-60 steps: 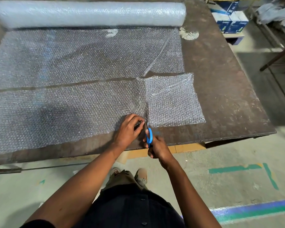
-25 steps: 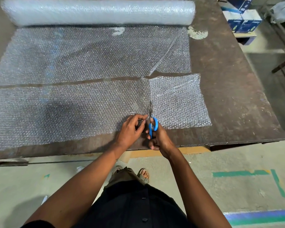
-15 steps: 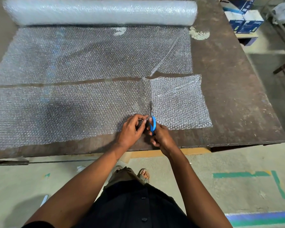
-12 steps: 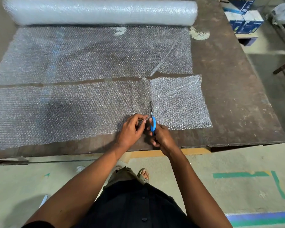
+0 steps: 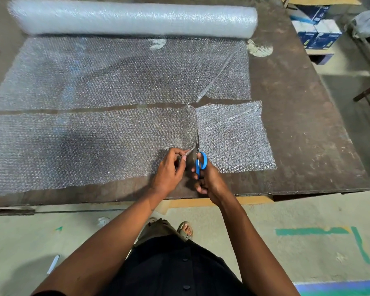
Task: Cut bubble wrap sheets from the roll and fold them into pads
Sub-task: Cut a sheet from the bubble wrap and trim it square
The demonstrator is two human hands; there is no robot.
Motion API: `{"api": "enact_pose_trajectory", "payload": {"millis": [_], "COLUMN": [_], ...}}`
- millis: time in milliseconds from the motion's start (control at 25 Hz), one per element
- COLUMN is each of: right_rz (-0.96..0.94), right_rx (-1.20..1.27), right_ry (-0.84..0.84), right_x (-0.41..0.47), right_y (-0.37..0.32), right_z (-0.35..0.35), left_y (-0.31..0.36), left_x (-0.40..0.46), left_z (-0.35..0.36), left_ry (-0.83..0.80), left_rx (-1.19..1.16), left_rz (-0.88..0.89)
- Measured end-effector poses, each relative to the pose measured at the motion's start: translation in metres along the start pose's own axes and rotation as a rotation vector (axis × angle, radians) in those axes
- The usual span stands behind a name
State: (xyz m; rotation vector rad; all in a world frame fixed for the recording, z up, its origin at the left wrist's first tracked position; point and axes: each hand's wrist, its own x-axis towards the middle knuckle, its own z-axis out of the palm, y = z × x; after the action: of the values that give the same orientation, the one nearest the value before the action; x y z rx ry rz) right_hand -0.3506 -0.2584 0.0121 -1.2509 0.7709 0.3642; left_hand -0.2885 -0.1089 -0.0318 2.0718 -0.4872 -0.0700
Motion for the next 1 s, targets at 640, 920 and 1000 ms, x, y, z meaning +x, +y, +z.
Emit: {"api": "enact_pose_trajectory", "payload": {"millis": [640, 920, 1000], "right_rz": [-0.11, -0.067, -0.055], "right_rx": [0.028, 0.017, 0.026], "right_ry": [-0.074, -0.042, -0.055], "right_x": [0.023, 0.026, 0.029], "right_y": [-0.007, -0.01, -0.012], "right_z": [-0.012, -0.003, -0.003], "left_y": [-0.002, -0.004, -0.004], "left_x": [0.001, 0.001, 0.001], "left_z": [0.001, 0.001, 0.001], "left_ry": [-0.023, -0.015, -0.009], "left_rx": [0.0, -0.017, -0.025], "left_rz": [-0.025, 0.009, 0.018]}}
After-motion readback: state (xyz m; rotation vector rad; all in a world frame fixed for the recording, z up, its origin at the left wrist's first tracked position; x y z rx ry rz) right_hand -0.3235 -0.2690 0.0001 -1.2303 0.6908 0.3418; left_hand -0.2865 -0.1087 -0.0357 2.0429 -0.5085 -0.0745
